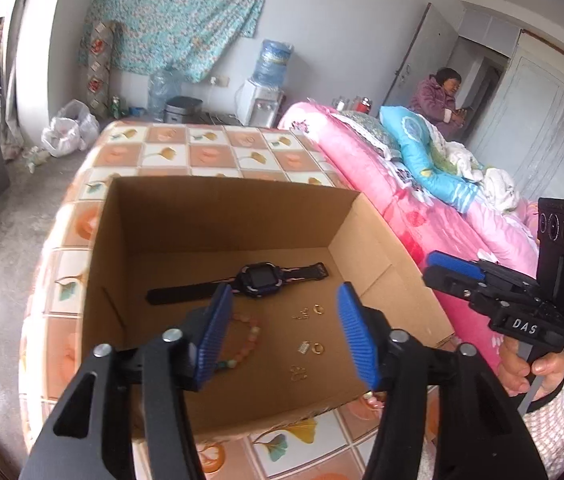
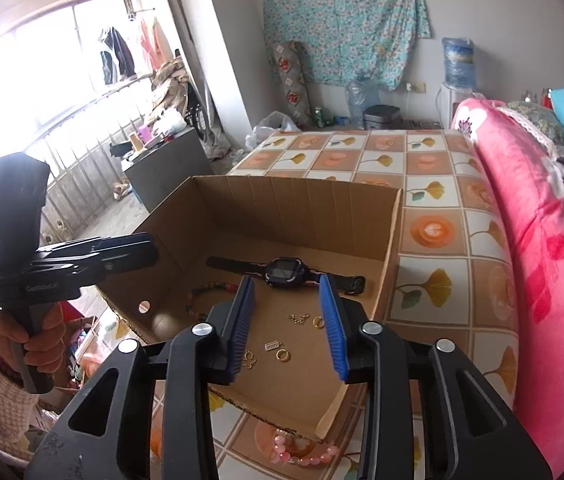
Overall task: Organize jewelry
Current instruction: 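Open both grippers in the box and withdraw them over the table, then move the right gripper down onto the pink bead bracelet and close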
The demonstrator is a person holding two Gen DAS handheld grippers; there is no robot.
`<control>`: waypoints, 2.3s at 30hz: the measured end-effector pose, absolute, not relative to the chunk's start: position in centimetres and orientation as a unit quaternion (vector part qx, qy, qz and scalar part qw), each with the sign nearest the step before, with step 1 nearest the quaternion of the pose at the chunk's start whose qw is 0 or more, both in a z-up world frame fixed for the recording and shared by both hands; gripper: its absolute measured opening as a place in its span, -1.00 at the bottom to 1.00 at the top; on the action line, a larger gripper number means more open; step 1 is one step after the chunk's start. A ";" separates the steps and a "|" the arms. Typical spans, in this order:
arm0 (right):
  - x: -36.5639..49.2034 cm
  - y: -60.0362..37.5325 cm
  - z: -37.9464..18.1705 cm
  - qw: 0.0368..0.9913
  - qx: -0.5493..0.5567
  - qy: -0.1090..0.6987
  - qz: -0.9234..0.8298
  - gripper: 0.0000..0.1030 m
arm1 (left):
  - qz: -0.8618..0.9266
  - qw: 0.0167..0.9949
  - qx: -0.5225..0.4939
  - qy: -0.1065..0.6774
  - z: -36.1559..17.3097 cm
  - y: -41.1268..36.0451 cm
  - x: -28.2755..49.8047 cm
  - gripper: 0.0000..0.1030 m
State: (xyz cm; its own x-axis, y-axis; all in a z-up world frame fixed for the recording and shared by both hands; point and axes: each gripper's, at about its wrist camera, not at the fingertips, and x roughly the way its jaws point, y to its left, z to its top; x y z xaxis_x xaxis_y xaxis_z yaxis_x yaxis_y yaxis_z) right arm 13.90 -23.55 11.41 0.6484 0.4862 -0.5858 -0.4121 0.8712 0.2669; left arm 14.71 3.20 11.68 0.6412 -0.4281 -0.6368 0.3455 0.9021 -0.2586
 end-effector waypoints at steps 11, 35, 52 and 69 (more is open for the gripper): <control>14.4 -25.3 6.0 0.861 0.149 0.433 0.221 0.04 | 0.000 0.901 -0.158 0.403 8.0 13.2 14.8 0.74; 17.6 -29.8 5.2 0.800 0.218 0.490 0.270 0.10 | -0.004 0.850 -0.237 0.470 2.9 5.8 14.1 0.74; 12.0 -31.9 6.4 0.827 0.248 0.454 0.221 0.09 | -0.071 0.865 -0.208 0.452 3.3 4.7 11.3 0.74; 1.9 -31.8 5.6 0.868 0.273 0.388 0.145 0.11 | -0.105 0.940 -0.018 0.324 6.6 7.4 1.6 0.79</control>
State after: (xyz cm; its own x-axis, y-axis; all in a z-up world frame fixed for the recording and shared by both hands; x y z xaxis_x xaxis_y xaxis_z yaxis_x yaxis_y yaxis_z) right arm 1.94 -31.80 5.64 0.6567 0.4642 -0.5944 -0.0405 0.8087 0.5868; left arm 1.64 7.39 6.59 0.7675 -0.2095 -0.6059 0.1855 0.9772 -0.1029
